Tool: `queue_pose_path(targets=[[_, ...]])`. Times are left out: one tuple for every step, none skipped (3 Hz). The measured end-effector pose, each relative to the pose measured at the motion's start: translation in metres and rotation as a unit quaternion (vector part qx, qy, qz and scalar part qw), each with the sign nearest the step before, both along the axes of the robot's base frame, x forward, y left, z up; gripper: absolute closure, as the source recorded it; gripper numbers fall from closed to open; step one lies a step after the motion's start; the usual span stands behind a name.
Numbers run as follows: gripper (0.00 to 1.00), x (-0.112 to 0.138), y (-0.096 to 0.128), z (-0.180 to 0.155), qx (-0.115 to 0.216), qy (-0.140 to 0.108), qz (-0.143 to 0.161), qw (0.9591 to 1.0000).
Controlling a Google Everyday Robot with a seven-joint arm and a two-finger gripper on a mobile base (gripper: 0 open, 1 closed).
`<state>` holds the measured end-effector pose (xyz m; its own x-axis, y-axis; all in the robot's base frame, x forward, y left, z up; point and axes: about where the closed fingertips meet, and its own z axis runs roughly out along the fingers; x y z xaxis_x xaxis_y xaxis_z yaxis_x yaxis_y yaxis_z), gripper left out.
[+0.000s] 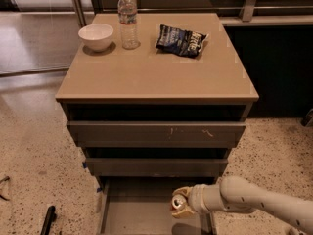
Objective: Pick coke can from bottom drawer and place on counter
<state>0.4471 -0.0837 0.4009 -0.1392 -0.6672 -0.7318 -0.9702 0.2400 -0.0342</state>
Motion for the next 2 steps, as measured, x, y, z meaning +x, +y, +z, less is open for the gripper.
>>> queue_pose_path(targets=[[1.00, 0.001, -0.002, 0.011, 0.012, 0.009, -0.003, 0.9999], [1.00, 0.002, -0.004, 0.062, 0.036, 0.024, -0.005, 0.9991]])
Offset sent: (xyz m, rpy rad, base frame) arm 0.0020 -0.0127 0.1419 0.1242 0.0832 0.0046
